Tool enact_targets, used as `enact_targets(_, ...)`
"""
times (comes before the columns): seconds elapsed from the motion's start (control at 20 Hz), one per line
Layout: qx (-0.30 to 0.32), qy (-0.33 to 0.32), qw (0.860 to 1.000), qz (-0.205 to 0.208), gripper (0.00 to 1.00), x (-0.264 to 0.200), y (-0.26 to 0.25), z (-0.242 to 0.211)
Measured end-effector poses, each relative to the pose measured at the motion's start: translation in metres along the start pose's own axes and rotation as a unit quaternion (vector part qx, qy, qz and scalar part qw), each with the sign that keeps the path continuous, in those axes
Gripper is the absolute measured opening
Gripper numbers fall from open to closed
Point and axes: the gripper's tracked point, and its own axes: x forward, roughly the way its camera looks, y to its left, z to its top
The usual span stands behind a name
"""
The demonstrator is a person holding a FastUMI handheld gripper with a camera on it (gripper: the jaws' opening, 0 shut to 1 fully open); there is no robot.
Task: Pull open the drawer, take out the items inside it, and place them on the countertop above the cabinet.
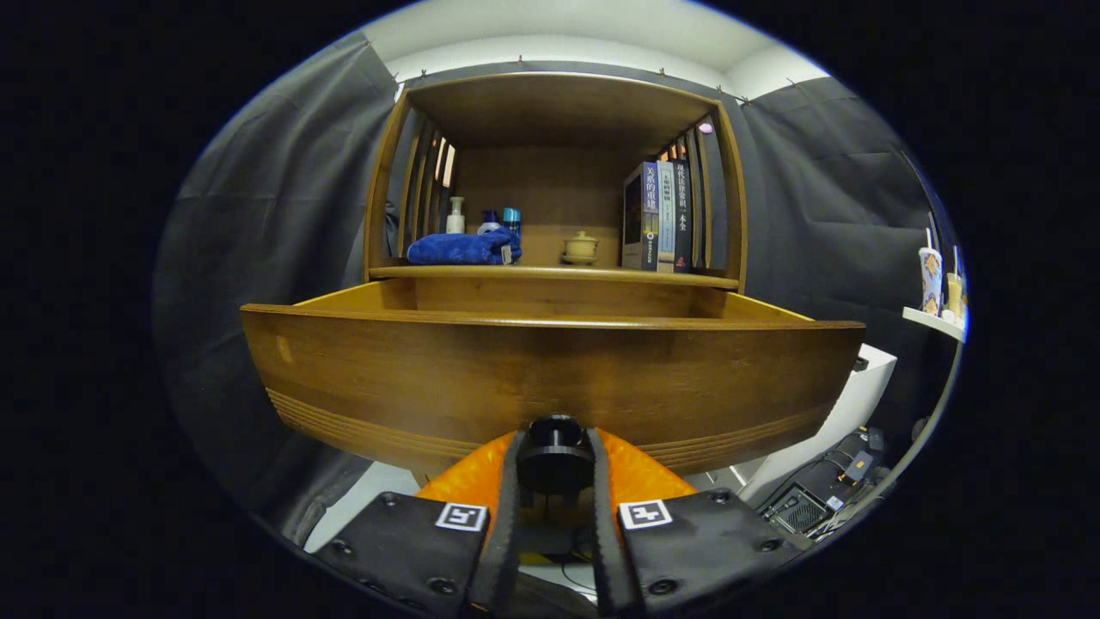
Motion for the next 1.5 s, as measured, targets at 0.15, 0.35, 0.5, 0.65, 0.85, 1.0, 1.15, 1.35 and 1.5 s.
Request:
enact_targets(0.15, 0.018, -0.031, 0.999, 0.006, 0.58, -0.003, 0.001, 0.016)
enact_targets(0.35, 0.010, -0.026, 0.999, 0.028, 0.78, -0.015, 0.016, 0.022)
enact_targets(0.5, 0.010, -0.080, 0.996, 0.023, 0.93, -0.042, 0.011, 0.097)
enact_targets(0.65, -0.018, -0.083, 0.996, -0.016, 0.97, -0.028, -0.010, 0.180)
enact_targets(0.85, -0.018, 0.026, 0.995, -0.098, 0.98, 0.049, -0.046, 0.214)
enact_targets(1.0, 0.018, 0.150, 0.981, -0.119, 0.98, 0.105, -0.060, 0.180)
enact_targets(1.15, 0.042, 0.247, 0.959, -0.132, 0.99, 0.144, -0.066, 0.134)
enact_targets(1.35, 0.057, 0.355, 0.928, -0.099, 0.99, 0.180, -0.051, 0.068)
enact_targets(1.5, 0.037, 0.412, 0.905, -0.096, 0.99, 0.190, -0.055, 0.046)
